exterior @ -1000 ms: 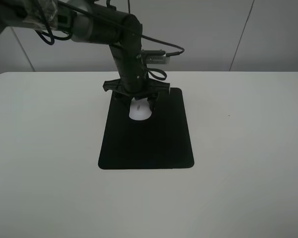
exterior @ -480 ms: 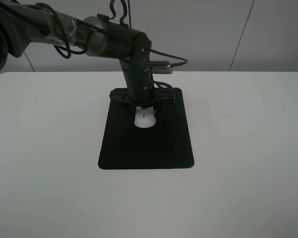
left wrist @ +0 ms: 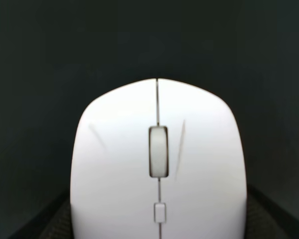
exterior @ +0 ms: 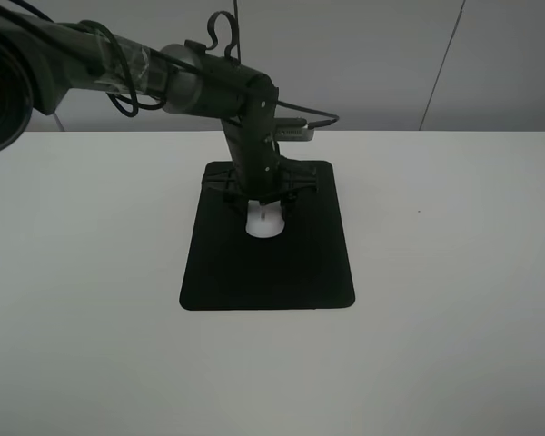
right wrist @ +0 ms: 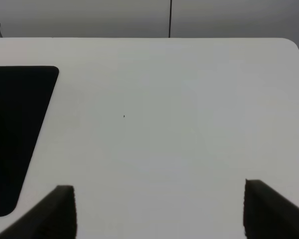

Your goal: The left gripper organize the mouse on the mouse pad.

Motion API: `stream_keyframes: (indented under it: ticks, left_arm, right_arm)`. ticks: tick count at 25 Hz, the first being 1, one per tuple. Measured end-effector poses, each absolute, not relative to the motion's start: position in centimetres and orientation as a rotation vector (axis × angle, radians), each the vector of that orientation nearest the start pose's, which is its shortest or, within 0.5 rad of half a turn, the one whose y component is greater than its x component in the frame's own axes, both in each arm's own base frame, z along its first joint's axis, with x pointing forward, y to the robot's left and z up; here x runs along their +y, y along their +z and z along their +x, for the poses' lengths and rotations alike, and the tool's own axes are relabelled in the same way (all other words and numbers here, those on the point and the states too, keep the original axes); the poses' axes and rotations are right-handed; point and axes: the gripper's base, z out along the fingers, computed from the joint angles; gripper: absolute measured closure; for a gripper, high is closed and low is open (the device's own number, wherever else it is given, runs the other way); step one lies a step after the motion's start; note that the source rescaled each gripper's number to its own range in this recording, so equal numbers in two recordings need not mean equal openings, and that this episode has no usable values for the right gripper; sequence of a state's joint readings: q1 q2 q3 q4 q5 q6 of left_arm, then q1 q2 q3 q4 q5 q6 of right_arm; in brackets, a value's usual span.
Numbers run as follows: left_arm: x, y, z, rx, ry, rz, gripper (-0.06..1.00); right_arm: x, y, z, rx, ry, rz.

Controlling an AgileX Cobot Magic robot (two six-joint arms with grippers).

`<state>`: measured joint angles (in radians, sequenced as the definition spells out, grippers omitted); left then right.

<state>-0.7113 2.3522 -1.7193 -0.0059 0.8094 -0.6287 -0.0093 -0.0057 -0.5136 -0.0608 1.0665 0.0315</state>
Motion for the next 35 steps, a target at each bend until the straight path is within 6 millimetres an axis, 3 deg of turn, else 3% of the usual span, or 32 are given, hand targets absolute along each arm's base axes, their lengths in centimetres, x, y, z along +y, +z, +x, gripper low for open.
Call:
stream_keyframes:
  ticks: [35]
  left_arm:
    - [-30.9,8.89,36.13,2.933,-0.203,0.086,0.94]
  right_arm:
    - [-0.49,28.06,-0.78,2.029,-0.06,0.045]
